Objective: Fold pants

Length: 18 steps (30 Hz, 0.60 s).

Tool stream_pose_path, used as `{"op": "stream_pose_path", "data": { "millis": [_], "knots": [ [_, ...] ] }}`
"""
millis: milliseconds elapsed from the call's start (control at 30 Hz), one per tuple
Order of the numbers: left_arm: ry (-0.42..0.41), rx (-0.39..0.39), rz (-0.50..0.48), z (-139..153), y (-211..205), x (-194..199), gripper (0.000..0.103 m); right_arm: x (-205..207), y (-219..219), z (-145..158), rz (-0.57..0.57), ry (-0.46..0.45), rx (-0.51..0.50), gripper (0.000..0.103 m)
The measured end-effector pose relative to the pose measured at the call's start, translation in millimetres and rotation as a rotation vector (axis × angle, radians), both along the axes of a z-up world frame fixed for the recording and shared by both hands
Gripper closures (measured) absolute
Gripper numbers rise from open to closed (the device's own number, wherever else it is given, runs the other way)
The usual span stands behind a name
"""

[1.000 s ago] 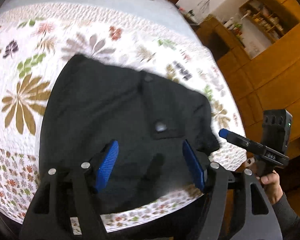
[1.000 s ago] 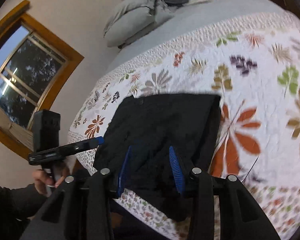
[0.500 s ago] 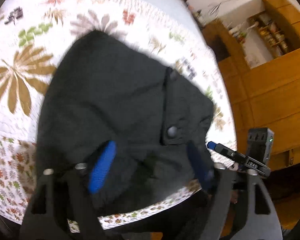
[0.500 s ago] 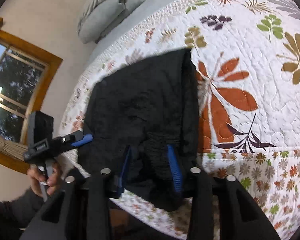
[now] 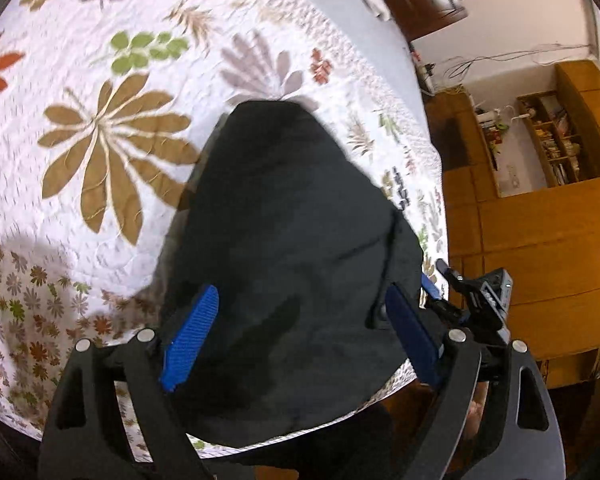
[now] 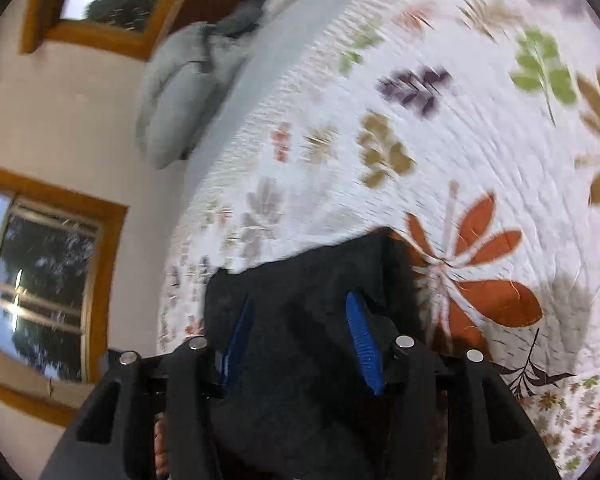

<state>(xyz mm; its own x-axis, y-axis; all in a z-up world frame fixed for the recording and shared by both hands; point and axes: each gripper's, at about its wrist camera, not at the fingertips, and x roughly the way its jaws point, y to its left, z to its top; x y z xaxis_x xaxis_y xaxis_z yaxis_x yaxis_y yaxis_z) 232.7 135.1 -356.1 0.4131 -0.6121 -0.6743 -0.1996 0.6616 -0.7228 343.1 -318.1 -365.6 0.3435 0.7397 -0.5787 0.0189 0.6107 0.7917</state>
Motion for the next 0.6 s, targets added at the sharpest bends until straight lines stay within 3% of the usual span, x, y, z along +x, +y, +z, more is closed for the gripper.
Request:
{"op": "stream_pose_path", "data": {
  "millis": [133, 267, 367, 467, 600],
  "knots": [
    [0.04, -0.035, 0.033, -13.2, 14.7, 0.7, 0.018, 0.9, 1.1, -11.8, 0.0, 0.026, 0.01, 0.054],
    [0.038, -0.059, 0.046, -9.5, 30.0, 0.7, 0.016, -10.4, -15.1, 11.3, 0.017, 0.004, 0.013, 0.022],
    [0.037, -0.061, 0.045, -5.1, 40.6, 2.3, 0.015, -23.6, -32.1, 20.4, 0.023, 0.017, -0.05, 0.009],
    [0.048, -0.087, 0.015, -4.2, 44.4, 8.6, 0.013, -35.1, -47.1, 15.8, 0.044, 0.101, -0.055, 0.003],
    [0.054, -0.069, -0.043, -2.9, 44.6, 20.0, 0.013, -43.1, -56.1, 1.9, 0.065, 0.195, 0.031, 0.003]
  ]
}}
